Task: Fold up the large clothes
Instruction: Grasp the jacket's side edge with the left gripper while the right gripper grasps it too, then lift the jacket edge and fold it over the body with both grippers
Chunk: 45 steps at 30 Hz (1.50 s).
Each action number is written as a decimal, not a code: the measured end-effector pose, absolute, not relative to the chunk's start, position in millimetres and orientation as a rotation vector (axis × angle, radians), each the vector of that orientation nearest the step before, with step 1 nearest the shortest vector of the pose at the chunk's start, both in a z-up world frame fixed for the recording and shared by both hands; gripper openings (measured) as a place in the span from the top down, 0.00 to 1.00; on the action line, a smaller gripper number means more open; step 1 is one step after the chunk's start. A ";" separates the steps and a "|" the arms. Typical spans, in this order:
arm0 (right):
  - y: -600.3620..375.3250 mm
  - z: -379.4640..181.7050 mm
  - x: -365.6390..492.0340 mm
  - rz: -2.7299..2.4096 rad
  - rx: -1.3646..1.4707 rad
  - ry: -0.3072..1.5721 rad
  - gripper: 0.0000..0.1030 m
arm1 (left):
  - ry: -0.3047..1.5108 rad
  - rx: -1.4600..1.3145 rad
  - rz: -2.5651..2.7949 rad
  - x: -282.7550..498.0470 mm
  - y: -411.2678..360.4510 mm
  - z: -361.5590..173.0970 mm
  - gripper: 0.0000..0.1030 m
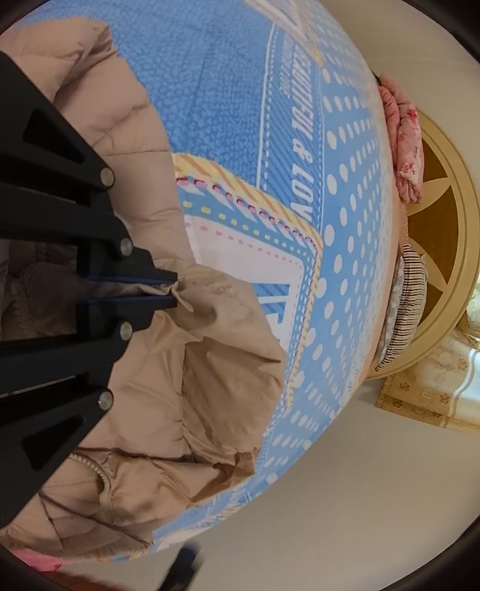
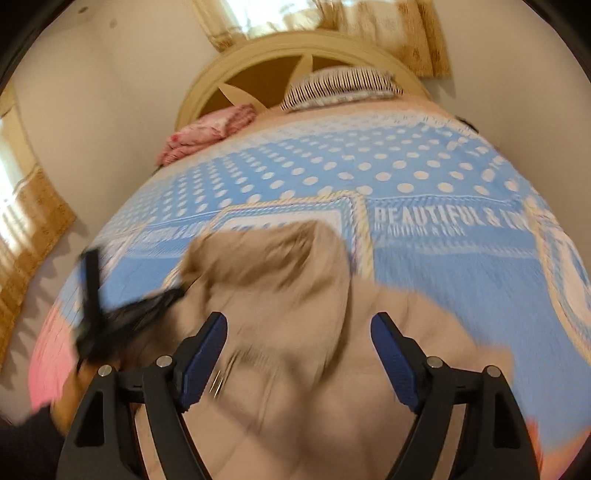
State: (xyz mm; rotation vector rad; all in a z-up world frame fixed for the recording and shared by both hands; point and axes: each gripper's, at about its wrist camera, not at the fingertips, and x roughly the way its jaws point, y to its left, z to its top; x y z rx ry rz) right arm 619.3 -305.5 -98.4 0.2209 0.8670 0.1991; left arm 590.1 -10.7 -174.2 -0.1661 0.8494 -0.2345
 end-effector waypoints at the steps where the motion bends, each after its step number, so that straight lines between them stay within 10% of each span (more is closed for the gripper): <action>1: -302.7 -103.6 638.0 0.203 0.197 0.880 0.22 | 0.848 -0.178 -0.242 590.2 -9.0 -174.3 0.94; 5: -284.4 -125.6 688.0 0.218 0.060 0.974 0.29 | 0.827 -0.200 -0.235 586.2 -2.8 -166.7 0.85; 7: -279.0 -135.0 697.2 0.255 0.026 1.007 0.47 | 0.774 -0.192 -0.223 580.7 0.4 -152.8 0.65; 9: -274.4 -140.6 698.3 0.277 -0.023 1.021 0.54 | 0.706 -0.153 -0.192 578.4 -3.1 -134.9 0.18; 10: -272.7 -141.0 695.7 0.285 -0.054 1.015 0.57 | 0.679 -0.138 -0.193 579.5 -6.9 -127.8 0.16; 13: -276.7 -136.5 689.3 0.279 -0.063 0.980 0.80 | 0.729 -0.039 -0.234 597.7 -33.9 -125.6 0.21; 17: -273.6 -125.5 670.8 0.286 -0.105 0.934 0.92 | 0.878 0.055 -0.224 626.6 -54.4 -158.0 0.87; 19: -273.1 -120.5 663.7 0.284 -0.119 0.908 0.94 | 0.845 0.016 -0.221 621.3 -46.3 -154.7 0.92; 34: -285.0 -140.8 592.5 0.300 -0.220 0.817 0.99 | 0.625 -0.078 -0.306 556.4 -18.2 -97.9 0.95; 37: -284.0 -141.3 589.0 0.306 -0.229 0.810 0.99 | 0.556 -0.041 -0.292 563.8 -32.5 -70.5 0.82; 39: -279.3 -142.0 584.4 0.322 -0.264 0.799 0.99 | 0.584 0.008 -0.256 584.2 -45.8 -70.8 0.55; 45: -283.4 -146.6 577.0 0.326 -0.277 0.814 0.99 | 0.825 0.044 -0.180 636.0 -58.4 -137.7 0.52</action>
